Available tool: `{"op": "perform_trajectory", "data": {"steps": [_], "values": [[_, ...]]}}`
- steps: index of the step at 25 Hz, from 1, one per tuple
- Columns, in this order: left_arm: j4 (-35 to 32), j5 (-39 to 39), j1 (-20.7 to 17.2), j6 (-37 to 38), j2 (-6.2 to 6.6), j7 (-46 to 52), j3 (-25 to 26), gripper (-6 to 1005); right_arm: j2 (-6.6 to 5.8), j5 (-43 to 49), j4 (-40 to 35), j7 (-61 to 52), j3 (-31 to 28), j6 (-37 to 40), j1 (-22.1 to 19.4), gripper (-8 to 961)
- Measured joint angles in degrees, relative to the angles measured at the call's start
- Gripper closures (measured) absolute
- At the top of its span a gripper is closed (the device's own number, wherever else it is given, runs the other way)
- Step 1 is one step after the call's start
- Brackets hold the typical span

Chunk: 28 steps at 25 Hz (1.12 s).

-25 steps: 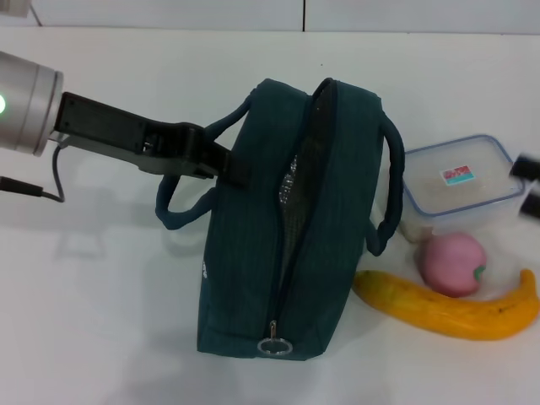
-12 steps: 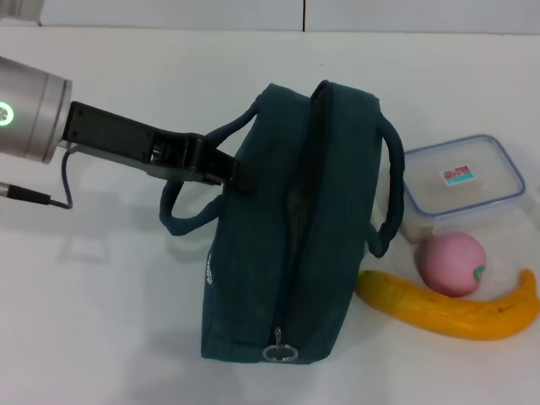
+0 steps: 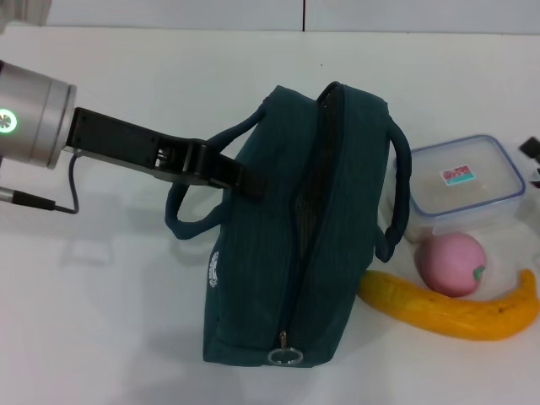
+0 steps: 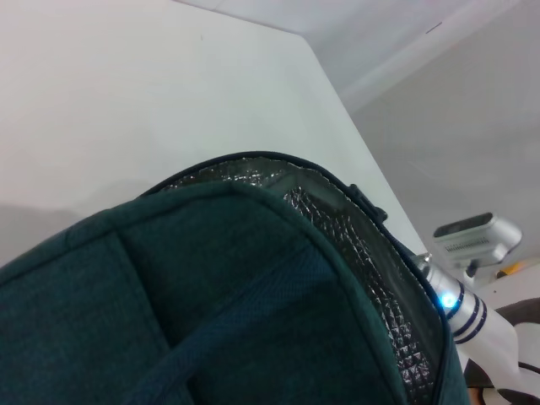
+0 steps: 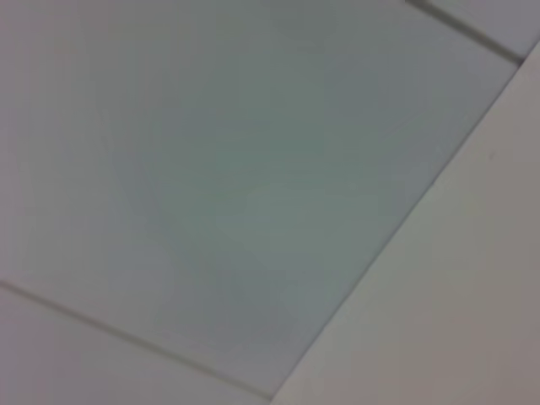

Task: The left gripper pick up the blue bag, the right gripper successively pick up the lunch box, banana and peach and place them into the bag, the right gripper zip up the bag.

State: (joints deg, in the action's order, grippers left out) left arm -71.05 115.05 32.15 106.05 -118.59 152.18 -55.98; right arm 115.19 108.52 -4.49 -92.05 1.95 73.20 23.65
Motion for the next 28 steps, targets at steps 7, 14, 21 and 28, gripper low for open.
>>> {"op": "perform_trajectory", "data": {"steps": [7, 14, 21, 28], "values": [[0.04, -0.01, -0.38, 0.04, -0.26, -0.2, -0.04, 941, 0.1, 0.04, 0.71, -1.7, 3.89, -2.18, 2.36, 83], [0.04, -0.02, -1.35, 0.03, -0.24, -0.38, 0.23, 940, 0.13, -0.18, 0.72, -2.16, 3.85, -0.27, 2.24, 127], [0.04, -0.02, -1.39, 0.03, -0.31, -0.39, 0.1, 940, 0.12, -0.42, 0.71, -4.58, 3.82, -0.07, 1.98, 203], [0.13, -0.01, -1.39, 0.03, -0.57, -0.39, -0.08, 940, 0.15, -0.72, 1.09, -4.68, 3.34, 0.04, 1.56, 577]]}}
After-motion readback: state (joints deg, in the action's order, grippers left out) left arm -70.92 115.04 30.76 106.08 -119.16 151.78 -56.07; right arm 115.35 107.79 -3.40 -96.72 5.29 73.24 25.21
